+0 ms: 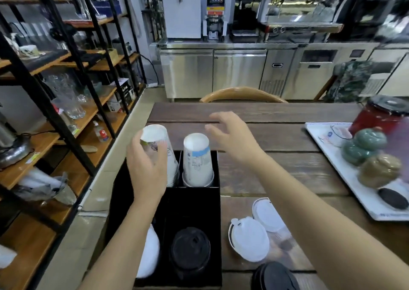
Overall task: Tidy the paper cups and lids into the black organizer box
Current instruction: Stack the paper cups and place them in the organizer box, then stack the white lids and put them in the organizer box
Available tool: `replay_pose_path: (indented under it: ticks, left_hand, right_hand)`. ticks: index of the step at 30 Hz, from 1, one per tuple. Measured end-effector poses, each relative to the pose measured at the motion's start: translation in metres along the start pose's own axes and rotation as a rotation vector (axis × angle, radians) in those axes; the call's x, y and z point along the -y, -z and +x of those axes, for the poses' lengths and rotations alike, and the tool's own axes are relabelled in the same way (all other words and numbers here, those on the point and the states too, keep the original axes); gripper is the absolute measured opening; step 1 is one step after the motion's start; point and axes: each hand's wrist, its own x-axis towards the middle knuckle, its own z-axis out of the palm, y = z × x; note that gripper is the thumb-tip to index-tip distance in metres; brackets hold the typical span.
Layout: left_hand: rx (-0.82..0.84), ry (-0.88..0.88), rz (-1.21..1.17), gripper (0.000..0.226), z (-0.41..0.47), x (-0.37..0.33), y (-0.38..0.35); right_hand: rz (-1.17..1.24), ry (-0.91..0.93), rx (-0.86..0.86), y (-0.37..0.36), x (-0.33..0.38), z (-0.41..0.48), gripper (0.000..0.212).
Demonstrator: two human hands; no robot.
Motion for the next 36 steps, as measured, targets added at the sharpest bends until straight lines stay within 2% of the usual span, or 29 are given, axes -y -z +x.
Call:
replay_pose_path:
  ticks: [3,5,7,10,12,14,16,18,22,26,30,32,34,36]
  left_hand:
    - [0.133,-0.270,0.185,0.065,-0.044,-0.020,-0.016]
    - [0.208,-0.388,0.245,0.061,-0.073,-0.025,-0.031]
    - [0.405,-0.262,0.177,0.063,-0.102,-0.023,-0.047]
    - [0.787,0.031,0.161,0.076,-0.154,-0.005,-0.077]
    - [0.911,0.238,0.149,0.076,-0.184,0.006,-0.093]
    - [0.902,0.347,0.206,0.076,-0.202,0.017,-0.104]
    - [0.850,0.398,0.325,0.084,-0.211,0.028,-0.110]
    - [0.774,0.464,0.368,0.083,-0.215,0.034,-0.112]
    - [0.680,0.555,0.298,0.066,-0.215,0.036,-0.116]
    - [0.619,0.660,0.089,0.053,-0.211,0.037,-0.118]
    - [0.520,0.755,-0.023,0.024,-0.209,0.040,-0.118]
    - [0.447,0.817,-0.082,0.028,-0.207,0.039,-0.119]
    - [0.411,0.869,-0.100,0.047,-0.206,0.037,-0.120]
    - [0.394,0.899,-0.123,0.043,-0.206,0.035,-0.121]
  right_hand:
    - [-0.125,-0.083,-0.127,0.004,-0.044,-0.034,0.048]
    - [-0.188,-0.149,-0.106,0.001,-0.072,-0.058,0.055]
    - [-0.229,-0.198,-0.053,-0.006,-0.098,-0.083,0.060]
    - [-0.300,-0.224,0.087,-0.017,-0.127,-0.119,0.064]
    - [-0.288,-0.232,0.203,-0.023,-0.140,-0.138,0.066]
    - [-0.271,-0.237,0.332,-0.028,-0.149,-0.154,0.065]
    - [-0.292,-0.261,0.451,-0.033,-0.156,-0.166,0.064]
    - [-0.330,-0.309,0.512,-0.035,-0.161,-0.173,0.059]
    - [-0.263,-0.394,0.435,-0.039,-0.165,-0.181,0.050]
    - [-0.131,-0.525,0.359,-0.040,-0.170,-0.180,0.038]
    - [-0.071,-0.618,0.322,-0.039,-0.177,-0.179,0.030]
    - [-0.002,-0.633,0.315,-0.039,-0.180,-0.178,0.027]
    - [0.143,-0.671,0.310,-0.036,-0.181,-0.177,0.020]
    - [0.280,-0.714,0.278,-0.033,-0.182,-0.176,0.017]
